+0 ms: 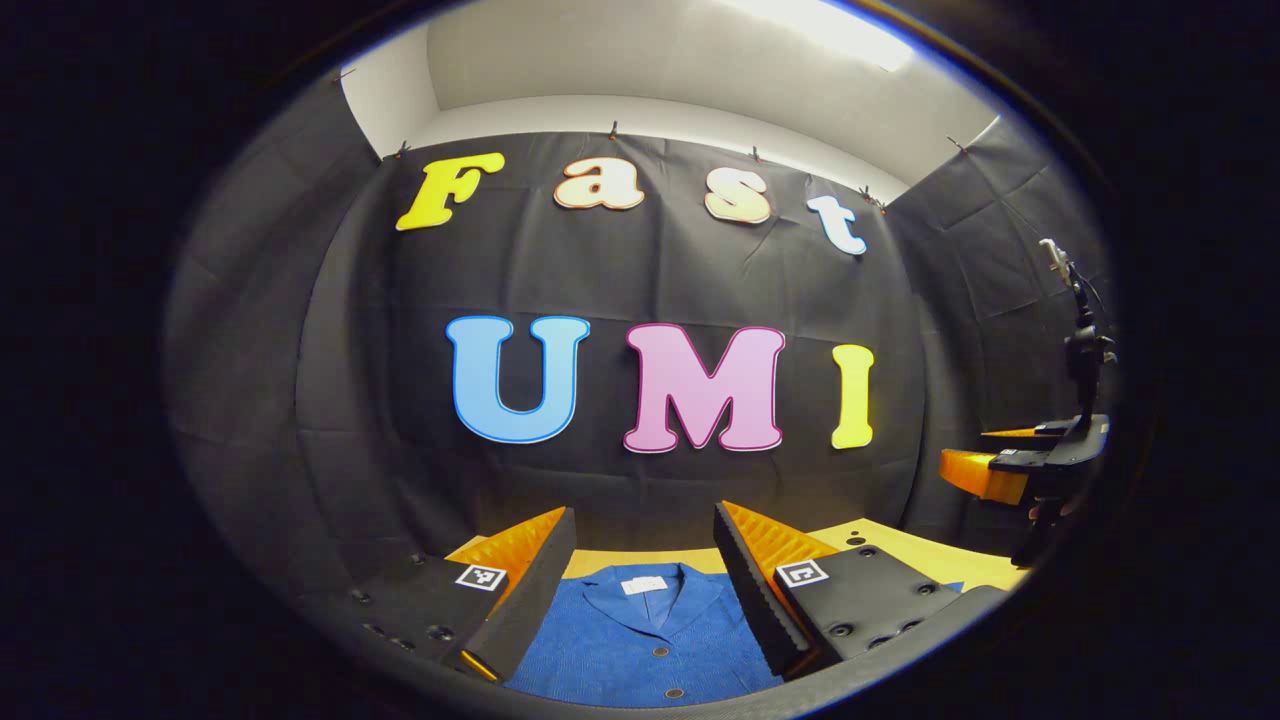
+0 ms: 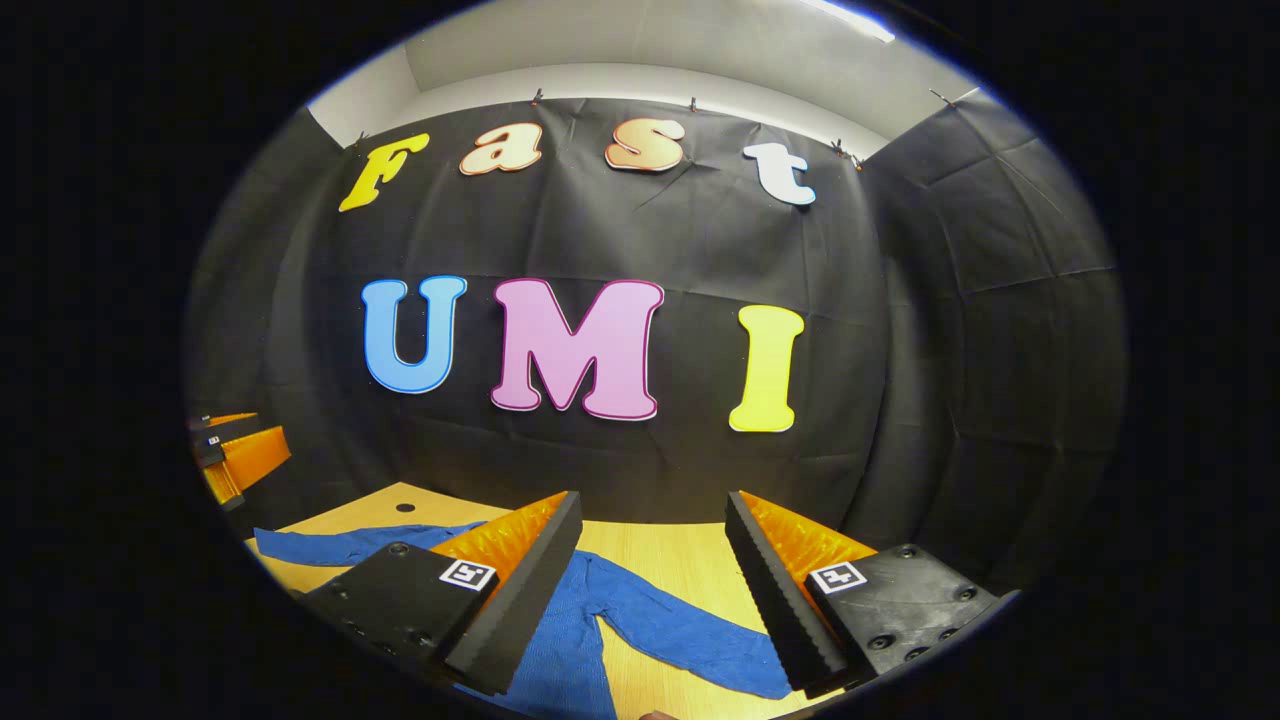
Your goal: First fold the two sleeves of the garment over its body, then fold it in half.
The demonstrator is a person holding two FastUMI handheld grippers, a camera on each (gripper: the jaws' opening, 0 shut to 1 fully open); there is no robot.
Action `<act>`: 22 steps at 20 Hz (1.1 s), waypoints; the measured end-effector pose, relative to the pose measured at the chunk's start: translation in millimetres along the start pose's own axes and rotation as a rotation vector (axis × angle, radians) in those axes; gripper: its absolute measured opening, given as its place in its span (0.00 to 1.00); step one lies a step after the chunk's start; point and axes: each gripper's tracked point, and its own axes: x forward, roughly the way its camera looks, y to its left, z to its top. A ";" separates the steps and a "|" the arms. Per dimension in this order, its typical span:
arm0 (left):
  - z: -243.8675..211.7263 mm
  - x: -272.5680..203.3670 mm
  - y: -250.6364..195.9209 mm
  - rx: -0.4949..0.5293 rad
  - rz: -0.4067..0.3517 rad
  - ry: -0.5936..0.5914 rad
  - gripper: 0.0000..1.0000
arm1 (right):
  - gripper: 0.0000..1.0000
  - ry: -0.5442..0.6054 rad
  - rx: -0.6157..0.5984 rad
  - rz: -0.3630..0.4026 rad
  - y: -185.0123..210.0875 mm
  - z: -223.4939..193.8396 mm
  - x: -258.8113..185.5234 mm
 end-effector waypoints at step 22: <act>-7.0 41.5 -47.7 0.054 0.100 0.024 0.80 | 0.99 0.780 -0.073 -0.159 -191.4 -294.1 47.8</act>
